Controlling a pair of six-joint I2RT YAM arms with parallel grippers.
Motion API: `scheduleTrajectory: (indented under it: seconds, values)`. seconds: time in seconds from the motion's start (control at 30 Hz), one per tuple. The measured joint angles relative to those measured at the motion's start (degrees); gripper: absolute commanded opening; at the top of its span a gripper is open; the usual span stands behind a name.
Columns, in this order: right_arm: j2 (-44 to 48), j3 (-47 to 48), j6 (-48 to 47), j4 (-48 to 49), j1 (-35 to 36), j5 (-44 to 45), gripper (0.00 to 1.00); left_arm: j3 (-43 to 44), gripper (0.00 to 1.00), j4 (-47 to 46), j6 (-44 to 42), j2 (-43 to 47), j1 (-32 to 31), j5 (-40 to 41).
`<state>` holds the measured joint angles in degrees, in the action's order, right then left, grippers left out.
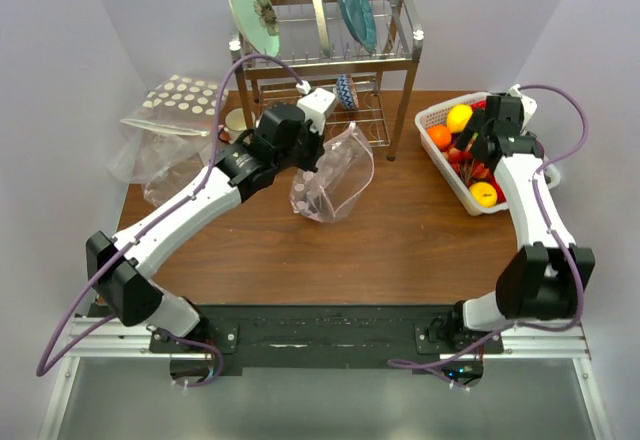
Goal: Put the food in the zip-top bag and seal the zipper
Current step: Pick up the fake fruit from the bin.
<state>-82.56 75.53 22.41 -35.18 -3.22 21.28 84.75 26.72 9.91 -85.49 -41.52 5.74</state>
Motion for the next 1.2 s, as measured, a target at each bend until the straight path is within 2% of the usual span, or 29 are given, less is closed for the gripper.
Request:
scheduleTrajectory:
  seconds: [0.17,0.47,0.6,0.67,0.77,0.8,0.97,1.2]
  values:
    - [-9.79,4.81,-0.24,0.72,-2.58,3.82,0.96,-4.13,0.00,-2.54,-0.02,1.22,0.00,-1.73]
    - [-19.93,11.41,0.09,1.51,-8.15,4.79,0.92,-10.38,0.00,-7.58,0.48,4.98,0.00,-4.50]
    - [-23.54,12.98,0.92,2.64,-9.68,4.66,0.84,-11.67,0.00,-8.79,1.05,5.49,0.00,-6.47]
    - [-25.27,13.25,1.25,2.69,-10.08,4.66,0.82,-11.89,0.00,-9.20,1.07,5.55,0.00,-6.91]
    - [-27.30,13.27,1.79,2.86,-10.29,4.63,0.70,-12.17,0.00,-9.55,1.09,5.64,0.00,-7.30]
    - [-27.69,13.27,2.03,2.84,-10.32,4.59,0.65,-12.31,0.00,-9.53,1.09,5.68,0.00,-7.30]
    - [-26.84,12.79,2.64,3.48,-10.36,3.67,0.64,-12.39,0.00,-9.53,1.07,5.84,0.00,-7.26]
    - [-17.53,9.73,2.69,3.65,-10.34,0.68,0.63,-12.46,0.00,-9.53,1.07,6.03,0.00,-7.23]
